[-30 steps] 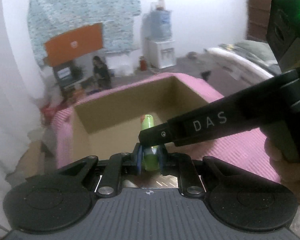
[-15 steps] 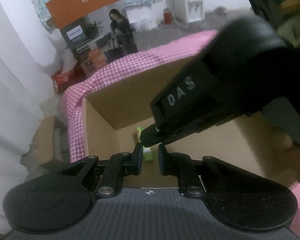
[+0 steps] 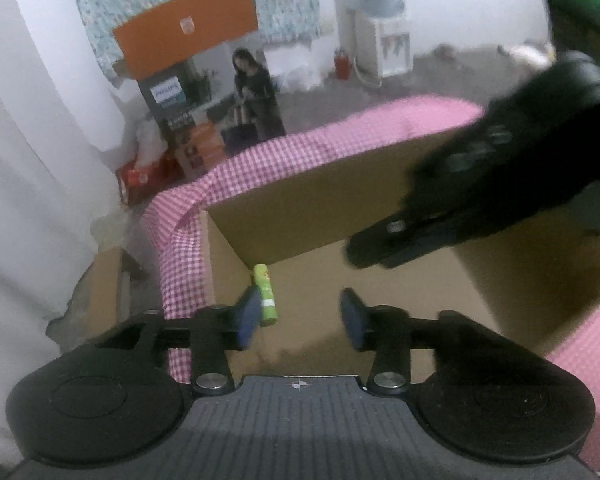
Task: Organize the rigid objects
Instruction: 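Carry the glue stick with the right tool into the box and release, then move the right tool back to the black cylindrical tube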
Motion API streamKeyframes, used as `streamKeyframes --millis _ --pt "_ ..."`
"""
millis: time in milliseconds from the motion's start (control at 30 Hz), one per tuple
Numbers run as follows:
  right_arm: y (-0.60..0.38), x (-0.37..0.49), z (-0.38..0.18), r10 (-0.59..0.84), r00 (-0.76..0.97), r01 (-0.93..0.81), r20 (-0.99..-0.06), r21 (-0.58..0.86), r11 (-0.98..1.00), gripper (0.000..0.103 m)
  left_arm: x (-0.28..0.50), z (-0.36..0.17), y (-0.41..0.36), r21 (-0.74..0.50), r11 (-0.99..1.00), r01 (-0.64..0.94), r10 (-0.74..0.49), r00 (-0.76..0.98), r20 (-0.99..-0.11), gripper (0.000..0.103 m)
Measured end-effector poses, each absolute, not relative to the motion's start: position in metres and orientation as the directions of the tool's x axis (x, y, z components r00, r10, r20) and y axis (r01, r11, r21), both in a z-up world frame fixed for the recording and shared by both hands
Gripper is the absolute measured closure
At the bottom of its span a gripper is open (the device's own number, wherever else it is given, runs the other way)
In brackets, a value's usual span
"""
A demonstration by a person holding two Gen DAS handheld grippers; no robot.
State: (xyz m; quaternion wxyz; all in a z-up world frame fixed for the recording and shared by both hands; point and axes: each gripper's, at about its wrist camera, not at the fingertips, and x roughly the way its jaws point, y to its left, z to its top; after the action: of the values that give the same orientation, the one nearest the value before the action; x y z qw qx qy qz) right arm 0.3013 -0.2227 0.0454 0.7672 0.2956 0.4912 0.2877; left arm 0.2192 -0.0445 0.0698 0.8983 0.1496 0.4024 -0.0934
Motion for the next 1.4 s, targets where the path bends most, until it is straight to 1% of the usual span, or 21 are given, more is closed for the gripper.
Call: streamKeyframes --millis 33,67,100,133,167,233,300,333,533,600,667,733,767,800,833,933,1000,1167,1233,1400 --pt "-0.227 0.289 0.052 0.729 0.367 -0.162 -0.578 0.732 0.662 0.076 0.204 0.077 -0.042 0.185 0.94 0.287 -0.062 0.676 -0.734 0.042" --pt "-0.231 0.273 0.06 0.726 0.382 -0.179 -0.571 0.725 0.665 0.065 0.193 0.082 -0.041 0.178 0.941 0.289 -0.075 0.689 -0.721 0.039" --pt "-0.236 0.256 0.067 0.723 0.402 -0.198 -0.562 0.717 0.668 0.056 0.178 0.087 -0.038 0.168 0.943 0.289 -0.09 0.703 -0.705 0.032" --pt "-0.24 0.238 0.073 0.718 0.425 -0.219 -0.552 0.707 0.673 0.041 0.168 0.09 -0.037 0.159 0.943 0.292 -0.103 0.712 -0.694 0.028" --pt "-0.243 0.22 0.078 0.712 0.447 -0.241 -0.542 0.693 0.679 0.039 0.155 0.093 -0.036 0.15 0.942 0.299 -0.119 0.72 -0.684 0.025" --pt "-0.251 0.188 0.084 0.702 0.473 -0.267 -0.532 0.673 0.69 0.039 0.13 0.096 -0.035 0.128 0.942 0.31 -0.148 0.728 -0.67 0.011" --pt "-0.257 0.158 0.082 0.698 0.485 -0.27 -0.527 0.669 0.692 0.039 0.105 0.095 -0.035 0.105 0.938 0.332 -0.185 0.73 -0.658 0.005" --pt "-0.26 0.143 0.08 0.695 0.489 -0.269 -0.527 0.667 0.695 0.039 0.095 0.093 -0.035 0.093 0.936 0.341 -0.2 0.729 -0.654 0.005" --pt "-0.255 0.081 0.044 0.69 0.484 -0.247 -0.538 0.673 0.698 0.04 0.055 0.063 -0.025 -0.037 0.929 0.367 -0.295 0.681 -0.67 0.005" --pt "-0.25 0.071 0.026 0.703 0.464 -0.226 -0.539 0.696 0.682 0.041 0.048 0.049 -0.023 -0.054 0.933 0.356 -0.297 0.674 -0.677 0.005" --pt "-0.243 0.063 0.01 0.698 0.461 -0.224 -0.548 0.689 0.689 0.046 0.042 0.033 -0.024 -0.052 0.936 0.348 -0.287 0.667 -0.688 0.007" --pt "-0.232 0.063 -0.001 0.656 0.48 -0.226 -0.583 0.64 0.734 0.048 0.039 0.02 -0.029 -0.037 0.942 0.335 -0.263 0.663 -0.7 0.012" --pt "-0.228 0.065 -0.006 0.635 0.489 -0.232 -0.598 0.613 0.755 0.051 0.037 0.013 -0.03 -0.035 0.942 0.335 -0.26 0.659 -0.706 0.013" --pt "-0.224 0.069 -0.009 0.618 0.497 -0.235 -0.609 0.591 0.771 0.052 0.037 0.008 -0.031 -0.038 0.942 0.334 -0.26 0.651 -0.713 0.018" --pt "-0.222 0.069 -0.012 0.605 0.503 -0.234 -0.617 0.577 0.783 0.053 0.038 0.002 -0.032 -0.051 0.941 0.335 -0.266 0.638 -0.723 0.024" --pt "-0.222 0.073 -0.019 0.582 0.515 -0.239 -0.63 0.546 0.803 0.055 0.045 -0.011 -0.037 -0.086 0.93 0.356 -0.298 0.6 -0.742 0.032" --pt "-0.219 0.082 -0.026 0.576 0.514 -0.246 -0.636 0.535 0.809 0.056 0.05 -0.017 -0.041 -0.08 0.926 0.368 -0.301 0.598 -0.743 0.038" --pt "-0.212 0.103 -0.054 0.574 0.48 -0.225 -0.663 0.539 0.811 0.057 0.066 -0.027 -0.044 -0.104 0.911 0.4 -0.337 0.575 -0.746 0.042" --pt "-0.211 0.108 -0.061 0.582 0.465 -0.221 -0.667 0.55 0.806 0.057 0.073 -0.032 -0.044 -0.114 0.909 0.401 -0.342 0.561 -0.754 0.045" --pt "-0.211 0.109 -0.064 0.625 0.439 -0.252 -0.646 0.579 0.775 0.056 0.086 -0.042 -0.035 -0.189 0.898 0.398 -0.389 0.515 -0.764 0.046"
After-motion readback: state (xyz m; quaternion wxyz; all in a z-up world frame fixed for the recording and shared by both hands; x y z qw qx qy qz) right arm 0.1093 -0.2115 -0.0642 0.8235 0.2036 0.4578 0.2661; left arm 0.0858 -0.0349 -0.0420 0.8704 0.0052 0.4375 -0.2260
